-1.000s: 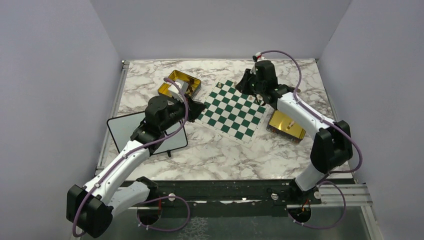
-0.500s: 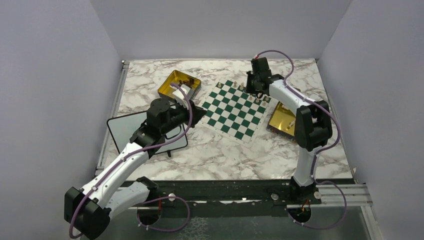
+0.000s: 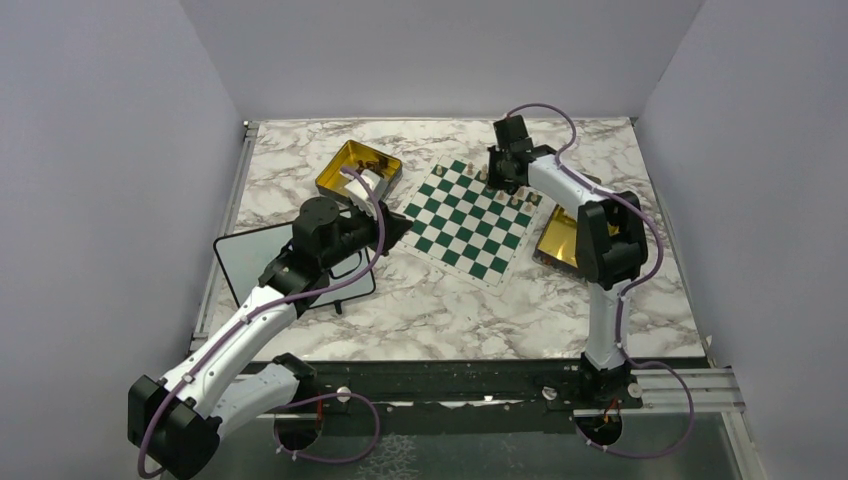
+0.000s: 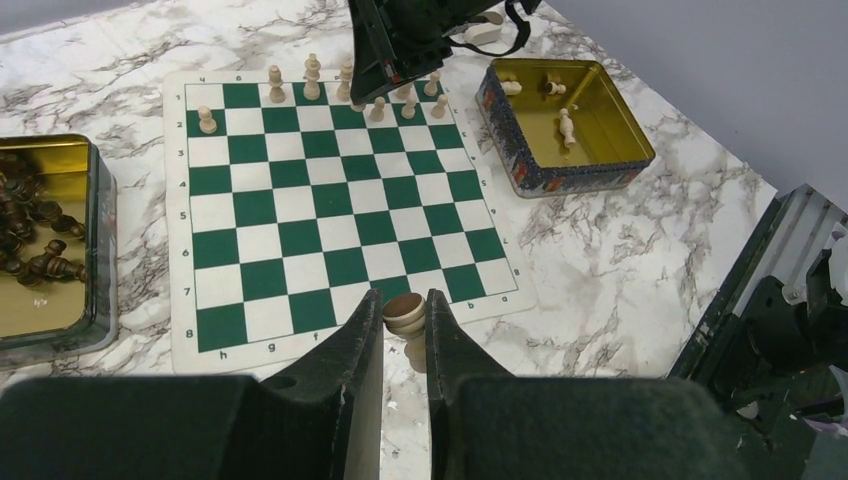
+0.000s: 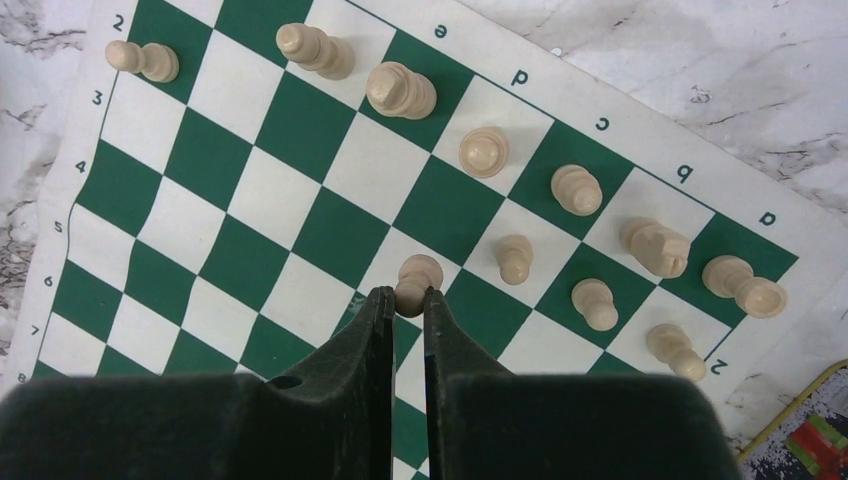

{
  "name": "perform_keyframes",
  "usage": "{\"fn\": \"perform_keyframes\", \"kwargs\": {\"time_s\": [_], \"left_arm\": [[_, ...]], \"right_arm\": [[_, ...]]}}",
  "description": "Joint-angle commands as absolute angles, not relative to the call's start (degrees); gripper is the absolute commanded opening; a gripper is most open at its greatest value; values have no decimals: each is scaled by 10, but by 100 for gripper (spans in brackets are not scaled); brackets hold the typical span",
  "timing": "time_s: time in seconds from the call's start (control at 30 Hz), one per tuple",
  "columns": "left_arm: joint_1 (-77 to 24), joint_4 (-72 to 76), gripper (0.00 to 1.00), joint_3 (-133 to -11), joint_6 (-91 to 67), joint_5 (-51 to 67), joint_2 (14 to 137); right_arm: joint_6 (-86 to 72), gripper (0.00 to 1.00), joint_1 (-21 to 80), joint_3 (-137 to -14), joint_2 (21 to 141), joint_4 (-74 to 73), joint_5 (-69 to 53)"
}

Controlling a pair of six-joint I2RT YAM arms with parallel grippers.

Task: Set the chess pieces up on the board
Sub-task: Place the chess piece on the chessboard.

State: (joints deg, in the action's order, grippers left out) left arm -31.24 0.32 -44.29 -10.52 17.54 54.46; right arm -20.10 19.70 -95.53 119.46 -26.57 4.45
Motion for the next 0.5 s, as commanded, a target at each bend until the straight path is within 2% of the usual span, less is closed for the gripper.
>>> {"fn": "perform_keyframes", "kwargs": {"time_s": [0.0,0.47], "left_arm": [[-314,3,0,-445,-97,183,531],[-314,7,0,-442,-99,191,528]], "right_arm": [[-210,13,196,-986,1221,-286,52],[-221,14,191,-1015,1250,-300,69]]}}
